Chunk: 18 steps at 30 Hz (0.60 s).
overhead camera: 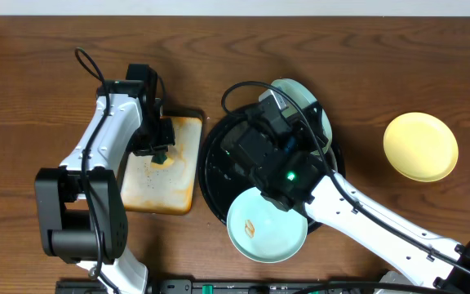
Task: Clean dirty plates on tray and stack at the side
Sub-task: 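Lift the light-blue plate out of the black tray with the right gripper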
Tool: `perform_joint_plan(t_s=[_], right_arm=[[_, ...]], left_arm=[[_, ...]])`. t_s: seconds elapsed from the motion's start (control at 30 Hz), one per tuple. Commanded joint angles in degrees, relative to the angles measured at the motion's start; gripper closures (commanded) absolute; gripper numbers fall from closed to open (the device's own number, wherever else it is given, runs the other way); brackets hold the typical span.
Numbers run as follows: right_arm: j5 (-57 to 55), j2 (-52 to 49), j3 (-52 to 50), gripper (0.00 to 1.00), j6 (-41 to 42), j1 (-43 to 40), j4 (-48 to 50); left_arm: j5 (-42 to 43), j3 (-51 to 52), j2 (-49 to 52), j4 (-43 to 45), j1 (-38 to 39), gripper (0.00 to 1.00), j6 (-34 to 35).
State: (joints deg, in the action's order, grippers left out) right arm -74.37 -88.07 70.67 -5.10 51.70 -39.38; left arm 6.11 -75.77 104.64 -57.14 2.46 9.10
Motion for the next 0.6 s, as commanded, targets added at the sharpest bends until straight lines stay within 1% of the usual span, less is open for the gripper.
perform_joint_plan(t_s=[0.0, 0.5, 0.57], right_arm=[[-1.7, 1.1, 0.8, 0.99, 0.3, 0.5, 0.2], [-1.6, 1.1, 0.8, 0.99, 1.1, 0.5, 0.2], [2.6, 1.1, 0.8, 0.99, 2.0, 0.4, -0.3]], left_arm=[[0.6, 0.3, 0.2, -0.2, 0.1, 0.85, -0.5], [0.6, 0.3, 0.2, -0.2, 0.1, 0.85, -0.5], [0.6, 0.3, 0.2, -0.2, 0.1, 0.85, -0.5]])
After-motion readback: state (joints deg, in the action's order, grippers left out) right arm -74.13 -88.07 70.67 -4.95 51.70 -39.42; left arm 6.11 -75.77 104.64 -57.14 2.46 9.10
